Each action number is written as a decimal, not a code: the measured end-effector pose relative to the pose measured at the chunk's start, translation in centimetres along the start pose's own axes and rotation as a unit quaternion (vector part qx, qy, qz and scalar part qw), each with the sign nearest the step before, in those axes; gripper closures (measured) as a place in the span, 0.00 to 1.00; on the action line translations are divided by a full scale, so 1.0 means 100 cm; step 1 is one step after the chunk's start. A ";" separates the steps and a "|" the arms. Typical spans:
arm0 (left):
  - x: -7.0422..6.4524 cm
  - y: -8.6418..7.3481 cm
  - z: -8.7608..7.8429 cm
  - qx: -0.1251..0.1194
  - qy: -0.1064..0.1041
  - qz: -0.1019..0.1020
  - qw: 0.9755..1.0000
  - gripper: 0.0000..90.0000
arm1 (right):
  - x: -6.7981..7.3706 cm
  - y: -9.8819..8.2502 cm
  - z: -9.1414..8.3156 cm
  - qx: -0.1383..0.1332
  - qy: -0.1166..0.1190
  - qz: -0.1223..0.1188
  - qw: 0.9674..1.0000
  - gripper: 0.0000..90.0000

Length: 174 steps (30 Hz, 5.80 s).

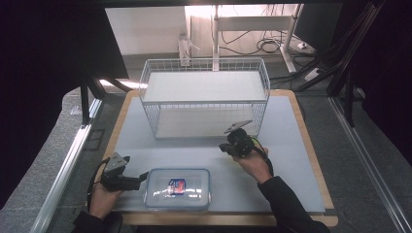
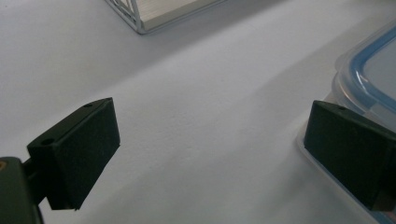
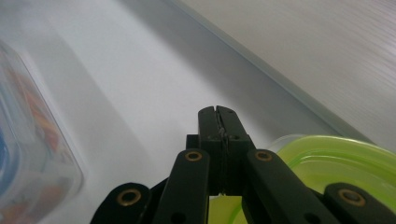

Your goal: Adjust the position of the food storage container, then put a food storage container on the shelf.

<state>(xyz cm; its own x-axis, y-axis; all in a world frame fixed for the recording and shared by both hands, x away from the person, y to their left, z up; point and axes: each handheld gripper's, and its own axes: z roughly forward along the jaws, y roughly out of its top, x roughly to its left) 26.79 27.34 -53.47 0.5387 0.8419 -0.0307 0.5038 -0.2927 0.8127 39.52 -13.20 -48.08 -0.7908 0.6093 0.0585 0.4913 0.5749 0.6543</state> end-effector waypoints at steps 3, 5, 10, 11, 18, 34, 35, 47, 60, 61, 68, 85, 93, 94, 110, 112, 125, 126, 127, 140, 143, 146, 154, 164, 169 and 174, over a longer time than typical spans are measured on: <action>0.000 0.000 0.000 0.001 0.000 0.000 1.000 0.04 | -0.011 -0.010 -0.008 -0.005 -0.007 0.016 1.000 1.00; 0.000 0.000 0.000 0.002 0.000 0.001 1.000 0.04 | -0.013 -0.012 -0.010 -0.004 -0.010 0.021 1.000 1.00; -0.001 0.000 0.000 0.002 0.002 0.002 1.000 0.04 | -0.026 -0.024 -0.023 -0.011 -0.021 0.038 0.999 1.00; 0.000 0.000 0.000 0.002 0.002 0.001 1.000 0.04 | -0.028 -0.026 -0.025 -0.011 -0.025 0.039 0.999 1.00; 0.000 0.000 0.000 0.002 0.000 -0.009 1.000 0.05 | -0.046 -0.044 -0.043 -0.021 -0.044 0.068 0.997 0.99; 0.000 0.000 0.000 0.005 -0.001 -0.009 1.000 0.06 | -0.072 -0.070 -0.071 -0.033 -0.086 0.105 0.990 0.98; 0.000 0.000 0.001 0.006 -0.002 -0.011 1.000 0.06 | -0.073 -0.071 -0.073 -0.035 -0.087 0.109 0.990 0.98; 0.004 0.000 -0.013 0.008 -0.029 -0.045 0.999 0.20 | -0.053 -0.076 -0.079 -0.042 -0.089 0.074 0.992 0.92; -0.020 -0.012 -0.038 0.033 -0.110 -0.039 0.993 0.76 | 0.001 -0.088 -0.093 -0.067 -0.055 0.038 0.995 0.91; -0.020 -0.012 -0.038 0.033 -0.110 -0.039 0.993 0.80 | 0.005 -0.089 -0.093 -0.066 -0.050 0.037 0.996 0.91; -0.036 -0.009 -0.029 0.073 -0.105 -0.011 0.992 0.94 | 0.033 -0.097 -0.090 -0.055 -0.016 0.020 0.998 0.94; -0.072 0.015 0.002 0.077 -0.149 0.014 0.986 0.96 | 0.067 -0.110 -0.079 -0.018 0.021 0.020 0.999 0.95; -0.082 0.011 -0.004 0.085 -0.173 0.023 0.981 0.97 | 0.079 -0.117 -0.074 0.002 0.035 0.016 0.999 0.95; -0.084 0.009 -0.006 0.088 -0.174 0.025 0.981 0.97 | 0.081 -0.119 -0.074 0.003 0.039 0.015 0.999 0.95; -0.101 0.006 -0.011 0.108 -0.165 0.051 0.979 0.98 | 0.098 -0.127 -0.079 -0.004 0.069 0.025 0.997 0.96; -0.101 0.006 -0.007 0.109 -0.162 0.048 0.980 0.99 | 0.098 -0.127 -0.079 -0.004 0.067 0.028 0.997 0.97; -0.095 0.027 0.022 0.117 -0.151 0.042 0.981 0.99 | 0.074 -0.118 -0.075 -0.010 0.031 0.035 0.999 0.99; -0.094 0.031 0.026 0.117 -0.148 0.042 0.981 0.99 | 0.071 -0.117 -0.074 -0.011 0.031 0.036 0.999 0.99; -0.094 0.031 0.026 0.117 -0.148 0.042 0.981 0.99 | 0.071 -0.117 -0.074 -0.011 0.031 0.036 0.999 0.99; -0.086 0.046 0.047 0.114 -0.139 0.047 0.983 0.95 | 0.043 -0.102 -0.065 -0.012 0.007 0.031 0.999 0.99; -0.084 0.046 0.043 0.109 -0.138 0.047 0.983 0.91 | 0.043 -0.103 -0.067 -0.014 0.008 0.029 0.999 0.94; -0.080 0.043 0.032 0.095 -0.125 0.048 0.986 0.75 | 0.042 -0.106 -0.075 -0.021 0.000 0.025 0.999 0.87; -0.065 0.030 0.017 0.067 -0.090 0.057 0.992 0.35 | 0.035 -0.111 -0.083 -0.028 -0.009 0.021 0.999 0.67; -0.060 0.034 0.018 0.051 -0.110 0.035 0.992 0.08 | 0.030 -0.106 -0.090 -0.056 -0.024 0.022 0.998 0.30; -0.059 0.042 0.016 0.033 -0.119 0.036 0.992 0.05 | 0.028 -0.102 -0.092 -0.070 -0.022 0.021 0.997 0.21; -0.059 0.057 0.018 0.011 -0.141 0.019 0.990 0.04 | 0.028 -0.094 -0.090 -0.083 -0.010 0.027 0.996 0.12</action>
<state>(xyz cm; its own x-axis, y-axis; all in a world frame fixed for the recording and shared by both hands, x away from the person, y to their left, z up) 27.68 19.87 -49.72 0.7235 0.6708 -0.1632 0.4918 -0.3349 0.8037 29.42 -21.82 -47.34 -0.7568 0.6483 0.0834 0.4645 0.4437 0.7664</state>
